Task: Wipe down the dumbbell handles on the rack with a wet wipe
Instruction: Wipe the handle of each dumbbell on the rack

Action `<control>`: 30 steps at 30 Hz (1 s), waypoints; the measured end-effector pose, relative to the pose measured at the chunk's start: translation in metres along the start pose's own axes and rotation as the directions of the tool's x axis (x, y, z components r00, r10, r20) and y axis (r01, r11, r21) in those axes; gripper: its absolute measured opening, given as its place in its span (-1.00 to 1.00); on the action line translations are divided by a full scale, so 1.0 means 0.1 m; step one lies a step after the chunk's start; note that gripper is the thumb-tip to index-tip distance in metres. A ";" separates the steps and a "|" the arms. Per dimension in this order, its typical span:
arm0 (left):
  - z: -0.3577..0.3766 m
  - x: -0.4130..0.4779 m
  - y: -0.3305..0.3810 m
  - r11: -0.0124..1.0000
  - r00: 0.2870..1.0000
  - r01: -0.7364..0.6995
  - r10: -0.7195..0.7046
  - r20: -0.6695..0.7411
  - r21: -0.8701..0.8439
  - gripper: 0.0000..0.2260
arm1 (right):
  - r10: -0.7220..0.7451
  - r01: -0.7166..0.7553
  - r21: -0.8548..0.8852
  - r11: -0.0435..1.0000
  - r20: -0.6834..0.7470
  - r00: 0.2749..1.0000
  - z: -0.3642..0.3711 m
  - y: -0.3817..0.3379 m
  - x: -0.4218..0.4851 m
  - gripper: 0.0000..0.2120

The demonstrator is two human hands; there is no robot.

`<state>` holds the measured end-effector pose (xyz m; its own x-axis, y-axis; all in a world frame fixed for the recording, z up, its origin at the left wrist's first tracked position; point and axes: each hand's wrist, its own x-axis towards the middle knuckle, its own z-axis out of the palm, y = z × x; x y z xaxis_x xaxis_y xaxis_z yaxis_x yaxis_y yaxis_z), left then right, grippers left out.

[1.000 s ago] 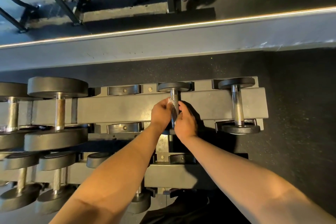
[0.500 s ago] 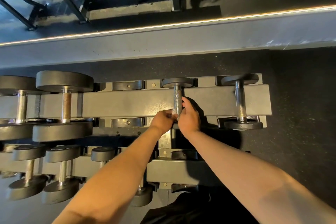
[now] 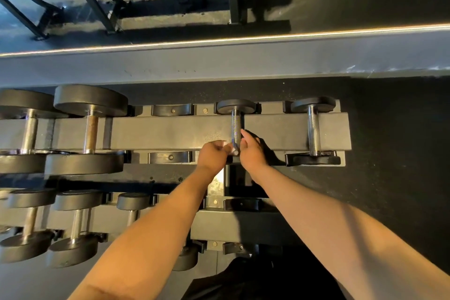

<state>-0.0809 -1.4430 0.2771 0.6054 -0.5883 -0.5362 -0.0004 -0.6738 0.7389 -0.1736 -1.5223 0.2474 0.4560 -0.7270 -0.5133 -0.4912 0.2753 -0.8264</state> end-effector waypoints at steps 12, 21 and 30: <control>0.11 -0.67 0.13 0.945 0.980 -0.197 0.181 -0.084 -0.262 -0.84 | -0.112 0.106 0.149 0.983 0.032 0.993 -0.25 -0.23 -0.74 -0.75; 0.04 -0.84 0.13 0.955 0.971 -0.239 0.234 -0.053 -0.174 -0.76 | -0.060 0.059 0.164 0.985 0.001 0.998 -0.44 -0.24 -0.91 -0.80; -0.22 -0.56 0.19 0.932 0.928 -0.322 0.345 0.141 -0.166 -0.66 | -0.063 0.083 0.135 0.987 -0.144 0.987 -0.29 -0.38 -0.76 -0.82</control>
<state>-0.0971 -1.4133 0.3300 0.4496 -0.8415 -0.2996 -0.0630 -0.3645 0.9291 -0.2115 -1.4960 0.3244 0.3743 -0.8262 -0.4210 -0.3468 0.2964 -0.8899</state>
